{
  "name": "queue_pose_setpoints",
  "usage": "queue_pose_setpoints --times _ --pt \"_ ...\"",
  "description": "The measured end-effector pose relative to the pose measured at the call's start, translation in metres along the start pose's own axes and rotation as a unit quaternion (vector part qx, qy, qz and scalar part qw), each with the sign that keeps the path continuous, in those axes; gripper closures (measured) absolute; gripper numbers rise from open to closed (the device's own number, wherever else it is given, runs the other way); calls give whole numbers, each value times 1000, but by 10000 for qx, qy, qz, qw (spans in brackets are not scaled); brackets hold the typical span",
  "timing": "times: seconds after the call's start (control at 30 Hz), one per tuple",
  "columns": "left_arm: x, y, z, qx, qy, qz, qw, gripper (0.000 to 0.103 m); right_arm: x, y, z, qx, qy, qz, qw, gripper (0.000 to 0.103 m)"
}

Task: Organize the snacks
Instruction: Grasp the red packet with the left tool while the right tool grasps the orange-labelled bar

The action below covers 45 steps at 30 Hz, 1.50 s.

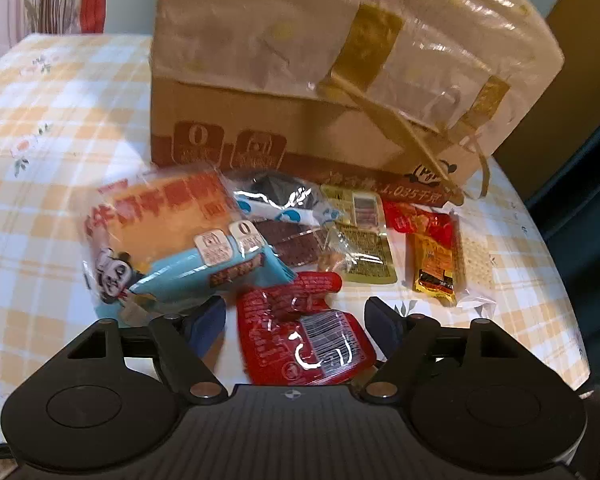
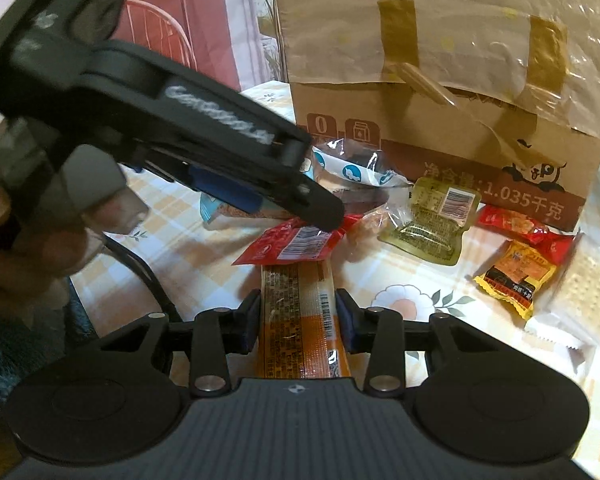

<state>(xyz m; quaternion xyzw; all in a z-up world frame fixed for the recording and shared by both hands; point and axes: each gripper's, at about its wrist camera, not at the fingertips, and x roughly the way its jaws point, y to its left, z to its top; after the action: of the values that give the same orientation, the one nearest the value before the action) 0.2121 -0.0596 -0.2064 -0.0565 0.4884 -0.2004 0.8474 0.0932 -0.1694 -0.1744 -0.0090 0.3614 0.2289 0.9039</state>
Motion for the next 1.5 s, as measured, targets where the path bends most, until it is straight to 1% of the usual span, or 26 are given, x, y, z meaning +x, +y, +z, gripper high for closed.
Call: queue_pose_setpoints --times 0.03,0.13,0.2,0.3,0.4,0.43,0.47,0.53,0.57,0.67,0.77,0.83,0.9,1.03,1.2,1.3,1.4,1.5 --pt "3 -1 0 3 29 48 10000 20 0 0 0 0 -6 2 10000 62" --pt "10 -6 -2 15 110 224 9997 20 0 -1 -1 19 -21 12 10000 62" --pt "15 -6 -3 -52 184 258 9995 19 0 -1 -1 18 -30 18 10000 62" --pt "16 -9 -3 -4 124 305 9995 17 0 -1 -1 29 -43 31 10000 62" --pt "15 -7 -6 -17 -18 262 9997 19 0 -1 -2 37 -50 37 10000 62" --pt "14 -7 -8 -14 -93 272 9996 28 0 -1 -2 37 -50 36 10000 62" --pt "11 -5 -9 -2 -143 309 9994 39 0 -1 -2 36 -50 37 10000 62" --pt "8 1 -11 -157 -170 86 9997 47 0 -1 -2 41 -47 38 10000 62" --pt "6 3 -13 -219 -181 22 9996 48 0 0 -2 32 -46 35 10000 62" --pt "-3 6 -19 -170 -291 7 9994 51 0 2 -2 -13 -24 82 10000 62" --pt "-11 9 -21 -203 -393 -34 9990 52 0 6 -2 -130 -1 82 9999 62" --pt "-15 15 -22 -276 -484 47 9984 52 1 4 -1 -128 14 63 9999 62" --pt "-17 24 -23 -458 -482 -9 9978 52 2 2 0 -98 12 -35 9999 63" --pt "-19 31 -25 -561 -473 39 9973 52 1 -5 0 50 -10 -225 9997 63" --pt "-23 30 -26 -466 -519 11 9976 52 -2 -14 0 329 -84 -675 9971 63" --pt "-22 26 -30 -385 -474 9 9981 52 -5 -20 -1 512 -75 -678 9964 61" --pt "-21 26 -33 -368 -427 7 9984 52 -8 -19 0 488 -3 -733 9961 59" --pt "-23 27 -35 -375 -474 -12 9982 52 -10 -15 1 413 84 -749 9963 56"
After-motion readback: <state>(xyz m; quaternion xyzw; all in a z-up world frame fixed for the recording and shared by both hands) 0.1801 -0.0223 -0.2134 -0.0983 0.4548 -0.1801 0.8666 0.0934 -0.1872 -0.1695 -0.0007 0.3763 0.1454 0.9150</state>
